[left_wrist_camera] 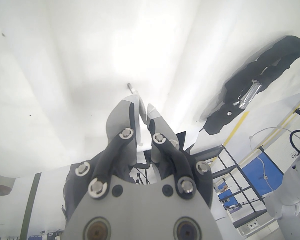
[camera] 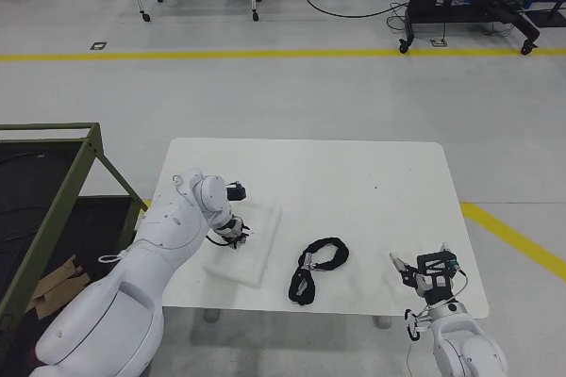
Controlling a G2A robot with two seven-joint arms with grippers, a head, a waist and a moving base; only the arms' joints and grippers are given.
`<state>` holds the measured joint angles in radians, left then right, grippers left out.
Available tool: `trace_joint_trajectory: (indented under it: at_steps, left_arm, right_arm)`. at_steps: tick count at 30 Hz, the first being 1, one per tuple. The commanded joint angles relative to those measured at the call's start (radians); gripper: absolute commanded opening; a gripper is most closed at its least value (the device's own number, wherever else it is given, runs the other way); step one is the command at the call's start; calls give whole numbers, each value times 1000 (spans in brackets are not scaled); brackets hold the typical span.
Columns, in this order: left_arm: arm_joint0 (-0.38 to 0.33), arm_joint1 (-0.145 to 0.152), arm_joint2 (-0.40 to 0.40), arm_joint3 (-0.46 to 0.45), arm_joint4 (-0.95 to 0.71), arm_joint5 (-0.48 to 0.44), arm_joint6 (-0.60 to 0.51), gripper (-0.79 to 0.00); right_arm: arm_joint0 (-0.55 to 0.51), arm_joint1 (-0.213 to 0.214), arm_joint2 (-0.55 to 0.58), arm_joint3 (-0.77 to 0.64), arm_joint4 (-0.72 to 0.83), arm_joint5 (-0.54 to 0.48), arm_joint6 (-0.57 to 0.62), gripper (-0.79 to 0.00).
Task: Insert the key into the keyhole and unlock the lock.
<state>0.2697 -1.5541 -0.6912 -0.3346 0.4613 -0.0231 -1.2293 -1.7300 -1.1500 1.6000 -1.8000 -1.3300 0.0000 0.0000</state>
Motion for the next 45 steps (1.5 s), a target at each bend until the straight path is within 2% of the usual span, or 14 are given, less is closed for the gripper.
trace_joint_trajectory:
  at_steps: [1, 9, 16, 19, 24, 27, 31, 33, 35, 36, 37, 45]
  left_arm:
    - [-5, -3, -1, 4, -2, 4, 0, -785]
    - [-33, 0, -12, 4, 7, 2, 16, -785]
    - [-52, 41, -62, 11, -11, -49, 59, -785]
    - [-47, 69, -100, -5, -40, -130, 97, -785]
    - [0, 145, -214, -55, -145, -406, 161, -785]
    - [64, 204, -306, -102, -227, -556, 181, -785]
    - [185, 278, -432, -224, -338, -679, 156, -785]
    - [250, 309, -485, -313, -387, -679, 112, -785]
    - [336, 341, -549, -409, -487, -682, 114, -785]
    - [370, 357, -560, -467, -491, -657, 89, -785]
    - [425, 375, -584, -533, -568, -638, 70, -785]
    - [662, 497, -661, -810, -821, -605, 37, -785]
  right_arm:
    - [0, 0, 0, 0, 0, 0, 0, 0]
    - [0, 0, 0, 0, 0, 0, 0, 0]
    - [0, 0, 0, 0, 0, 0, 0, 0]
    - [0, 0, 0, 0, 0, 0, 0, 0]
    - [0, 0, 0, 0, 0, 0, 0, 0]
    - [0, 0, 0, 0, 0, 0, 0, 0]
    - [0, 0, 0, 0, 0, 0, 0, 0]
    - [0, 0, 0, 0, 0, 0, 0, 0]
    - [0, 0, 0, 0, 0, 0, 0, 0]
    - [0, 0, 0, 0, 0, 0, 0, 0]
    - [0, 0, 0, 0, 0, 0, 0, 0]
    - [0, 0, 0, 0, 0, 0, 0, 0]
